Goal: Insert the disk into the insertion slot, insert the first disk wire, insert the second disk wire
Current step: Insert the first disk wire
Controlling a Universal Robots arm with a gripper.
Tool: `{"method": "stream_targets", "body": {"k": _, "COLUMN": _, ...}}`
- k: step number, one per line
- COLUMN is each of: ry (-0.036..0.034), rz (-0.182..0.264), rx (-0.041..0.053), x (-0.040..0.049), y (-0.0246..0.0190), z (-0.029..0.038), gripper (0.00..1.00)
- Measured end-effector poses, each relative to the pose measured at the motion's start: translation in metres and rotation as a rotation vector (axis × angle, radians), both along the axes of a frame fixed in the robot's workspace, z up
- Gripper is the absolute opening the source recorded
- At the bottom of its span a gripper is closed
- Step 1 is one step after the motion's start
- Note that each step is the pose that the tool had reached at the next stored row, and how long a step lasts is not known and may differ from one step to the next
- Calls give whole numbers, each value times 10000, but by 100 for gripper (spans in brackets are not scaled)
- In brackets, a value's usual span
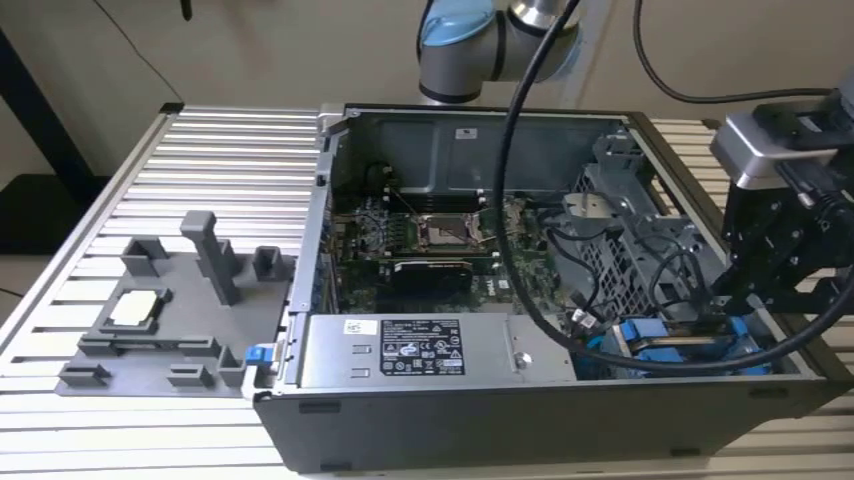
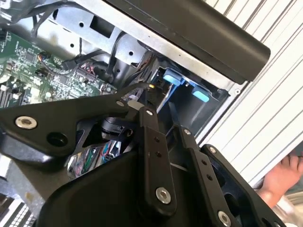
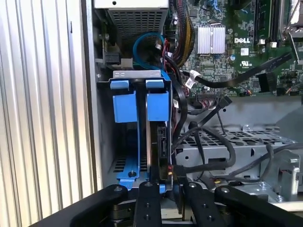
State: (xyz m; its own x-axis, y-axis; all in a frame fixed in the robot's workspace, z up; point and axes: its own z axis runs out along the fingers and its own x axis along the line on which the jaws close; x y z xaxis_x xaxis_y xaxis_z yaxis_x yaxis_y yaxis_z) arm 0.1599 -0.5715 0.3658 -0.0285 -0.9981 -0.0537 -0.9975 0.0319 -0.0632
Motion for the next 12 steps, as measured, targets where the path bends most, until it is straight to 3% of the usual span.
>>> {"method": "stream_targets", "body": {"k": 6, "ry": 0, "rz": 1, "rx": 1, "x": 1, "y": 0, "z": 232, "gripper": 27}}
{"method": "stream_targets", "body": {"k": 12, "ry": 0, "rz": 1, "rx": 2, "x": 1, "y": 0, "z": 241, "gripper": 27}}
